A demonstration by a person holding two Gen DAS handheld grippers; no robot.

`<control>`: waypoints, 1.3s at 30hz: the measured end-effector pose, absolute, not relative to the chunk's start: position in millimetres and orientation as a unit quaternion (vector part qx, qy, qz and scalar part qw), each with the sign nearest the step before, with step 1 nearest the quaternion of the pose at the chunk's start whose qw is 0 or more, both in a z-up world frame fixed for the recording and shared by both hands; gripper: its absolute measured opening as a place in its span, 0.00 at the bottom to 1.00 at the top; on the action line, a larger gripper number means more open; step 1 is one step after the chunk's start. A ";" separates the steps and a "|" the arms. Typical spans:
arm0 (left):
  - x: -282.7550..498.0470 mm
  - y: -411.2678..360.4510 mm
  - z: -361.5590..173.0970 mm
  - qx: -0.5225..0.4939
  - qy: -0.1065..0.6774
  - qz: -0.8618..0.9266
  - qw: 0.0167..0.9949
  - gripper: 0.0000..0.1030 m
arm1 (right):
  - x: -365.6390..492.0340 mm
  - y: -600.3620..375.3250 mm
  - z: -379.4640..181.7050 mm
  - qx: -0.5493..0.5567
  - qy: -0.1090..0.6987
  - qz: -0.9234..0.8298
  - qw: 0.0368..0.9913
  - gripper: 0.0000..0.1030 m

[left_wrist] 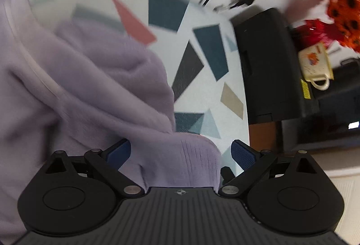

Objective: Fold clothes

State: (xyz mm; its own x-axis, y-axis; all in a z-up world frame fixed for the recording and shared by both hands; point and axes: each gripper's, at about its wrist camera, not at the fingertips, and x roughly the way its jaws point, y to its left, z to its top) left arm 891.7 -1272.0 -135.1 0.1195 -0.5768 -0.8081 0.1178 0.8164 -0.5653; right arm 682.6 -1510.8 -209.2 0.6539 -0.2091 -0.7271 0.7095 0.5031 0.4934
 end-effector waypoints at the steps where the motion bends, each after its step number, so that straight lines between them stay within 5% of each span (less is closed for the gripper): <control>1: 892.1 -1275.0 -139.8 -0.185 0.621 -0.237 0.724 0.88 | 679.5 -1514.8 -212.1 0.417 0.305 -0.285 0.807 0.42; 3: 893.7 -1277.6 -146.7 -0.180 0.624 -0.247 0.719 0.48 | 674.3 -1515.8 -213.9 0.417 0.308 -0.289 0.805 0.42; 6: 891.9 -1259.8 -135.1 -0.176 0.609 -0.264 0.727 0.17 | 667.2 -1512.2 -213.6 0.409 0.314 -0.294 0.805 0.43; 12: 874.8 -1189.9 -75.0 -0.170 0.517 -0.305 0.782 0.15 | 649.5 -1462.7 -201.1 0.380 0.335 -0.270 0.819 0.43; 16: 867.8 -1133.1 -53.0 -0.168 0.465 -0.308 0.813 0.14 | 637.5 -1418.1 -200.8 0.375 0.359 -0.245 0.818 0.63; 21: 874.7 -1073.8 -63.4 -0.192 0.460 -0.242 0.832 0.14 | 644.9 -1370.6 -202.6 0.312 0.370 -0.269 0.833 0.63; 23: 880.3 -1054.8 -63.2 -0.196 0.448 -0.221 0.844 0.14 | 646.9 -1363.2 -199.8 0.327 0.370 -0.260 0.830 0.44; 24: 884.3 -1050.4 -60.5 -0.192 0.441 -0.219 0.849 0.14 | 647.9 -1359.5 -198.5 0.334 0.369 -0.255 0.829 0.20; 25: 888.3 -1046.0 -57.7 -0.188 0.433 -0.217 0.854 0.14 | 648.2 -1356.2 -196.8 0.341 0.368 -0.252 0.828 0.09; 34: 924.3 -1006.4 -33.0 -0.153 0.364 -0.198 0.897 0.14 | 586.2 -1341.2 -89.6 0.341 0.175 -0.289 0.877 0.02; 39: 945.3 -988.5 -27.4 -0.130 0.333 -0.187 0.915 0.14 | 578.6 -1280.1 -55.9 0.294 0.233 -0.119 0.919 0.02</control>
State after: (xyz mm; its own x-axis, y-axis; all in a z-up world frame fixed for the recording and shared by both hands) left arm 945.3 -988.5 -27.4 0.7088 -0.4283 -0.5605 0.2558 0.8965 -0.3617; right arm 578.6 -1280.1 -55.9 0.8626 -0.0823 -0.4992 0.3569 0.7985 0.4849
